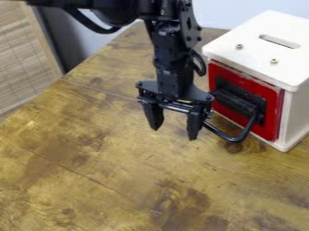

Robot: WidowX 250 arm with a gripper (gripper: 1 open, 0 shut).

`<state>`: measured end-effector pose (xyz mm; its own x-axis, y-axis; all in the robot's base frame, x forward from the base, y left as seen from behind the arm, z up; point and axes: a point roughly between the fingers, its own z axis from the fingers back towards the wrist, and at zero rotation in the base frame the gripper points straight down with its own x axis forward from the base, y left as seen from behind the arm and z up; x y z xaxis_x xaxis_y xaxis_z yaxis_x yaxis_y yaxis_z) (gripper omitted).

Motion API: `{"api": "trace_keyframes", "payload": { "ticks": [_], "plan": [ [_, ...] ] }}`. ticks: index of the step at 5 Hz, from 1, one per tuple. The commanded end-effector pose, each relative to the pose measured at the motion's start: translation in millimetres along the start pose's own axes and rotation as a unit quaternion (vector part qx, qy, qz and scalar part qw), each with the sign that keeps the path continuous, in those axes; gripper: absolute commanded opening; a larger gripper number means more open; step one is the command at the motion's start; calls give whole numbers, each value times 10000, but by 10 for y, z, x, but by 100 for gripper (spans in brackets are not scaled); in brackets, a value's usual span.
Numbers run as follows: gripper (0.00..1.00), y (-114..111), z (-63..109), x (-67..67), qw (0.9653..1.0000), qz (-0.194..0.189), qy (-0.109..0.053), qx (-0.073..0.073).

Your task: Close the drawer

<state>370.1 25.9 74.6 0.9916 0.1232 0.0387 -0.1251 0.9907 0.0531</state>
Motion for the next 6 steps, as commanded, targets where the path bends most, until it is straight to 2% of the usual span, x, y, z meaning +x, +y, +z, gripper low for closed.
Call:
{"api": "trace_keyframes", "payload": {
  "ticks": [1,6],
  "plan": [
    [100,82,289,41,9990,108,-429,5],
    [100,67,206,57,9991,110,-383,128]
  ]
}}
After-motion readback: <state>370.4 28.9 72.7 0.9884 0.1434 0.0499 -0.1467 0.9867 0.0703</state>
